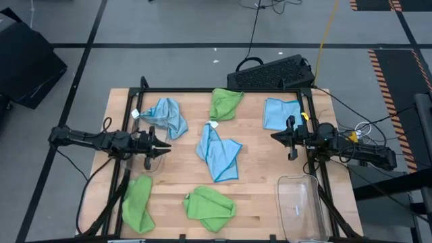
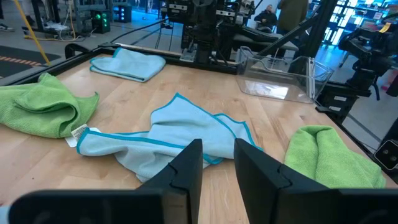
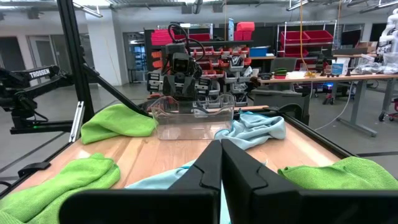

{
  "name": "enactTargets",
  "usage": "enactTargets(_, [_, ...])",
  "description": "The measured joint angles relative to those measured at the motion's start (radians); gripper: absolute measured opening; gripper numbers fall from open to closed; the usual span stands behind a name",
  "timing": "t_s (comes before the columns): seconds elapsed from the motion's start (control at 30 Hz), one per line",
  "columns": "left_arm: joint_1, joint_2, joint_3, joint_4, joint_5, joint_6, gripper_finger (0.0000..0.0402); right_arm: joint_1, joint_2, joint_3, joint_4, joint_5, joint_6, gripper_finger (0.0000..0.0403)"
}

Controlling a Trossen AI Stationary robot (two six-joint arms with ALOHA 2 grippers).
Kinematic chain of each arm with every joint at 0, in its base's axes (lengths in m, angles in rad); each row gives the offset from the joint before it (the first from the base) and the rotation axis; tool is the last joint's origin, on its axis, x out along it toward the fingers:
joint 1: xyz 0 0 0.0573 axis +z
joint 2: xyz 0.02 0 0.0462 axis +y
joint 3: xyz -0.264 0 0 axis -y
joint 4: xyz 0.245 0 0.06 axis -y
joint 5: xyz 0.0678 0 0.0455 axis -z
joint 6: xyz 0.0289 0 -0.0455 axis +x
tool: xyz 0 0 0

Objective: Sort microfiber towel by color & place in baskets

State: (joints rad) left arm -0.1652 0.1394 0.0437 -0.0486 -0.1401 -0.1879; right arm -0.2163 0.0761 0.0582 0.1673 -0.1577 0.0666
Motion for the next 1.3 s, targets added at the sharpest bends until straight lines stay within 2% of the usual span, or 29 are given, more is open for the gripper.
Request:
enactTargets(0.3, [0.0,0.0,0.0,0.0,0.0,0.0,0.0093,0.0,0.0,0.0,0.01,0.0,0.002,0.0])
enactTargets(0.43, [0.0,0.0,0.0,0.0,0.0,0.0,0.0093,0.0,0.002,0.0,0.089,-0.054,0.105,0.0])
enactTargets(0.5, [0.0,0.0,0.0,0.0,0.0,0.0,0.0093,0.002,0.014,0.002,0.119,-0.041,0.152,0.0])
enactTargets(0.57, [0.0,0.0,0.0,0.0,0.0,0.0,0.0093,0.002,0.04,0.024,0.055,-0.019,0.172,0.0])
enactTargets(0.63, [0.0,0.0,0.0,-0.001,0.0,0.0,0.0093,0.002,0.095,0.078,-0.028,-0.019,0.118,0.0])
enactTargets(0.73, [0.0,0.0,0.0,0.0,0.0,0.0,0.0093,0.012,0.223,0.184,-0.144,-0.018,-0.043,0.0])
enactTargets(0.8, [0.0,0.0,0.0,0.0,0.0,0.0,0.0093,0.029,0.337,0.252,-0.177,0.026,-0.149,0.0])
enactTargets(1.07, [0.0,0.0,0.0,0.0,0.0,0.0,0.0093,0.118,0.853,0.482,-0.183,0.355,-0.363,0.0])
enactTargets(1.3, [0.0,0.0,0.0,0.0,0.0,0.0,0.0093,0.186,1.257,0.704,-0.242,0.362,-0.41,0.0])
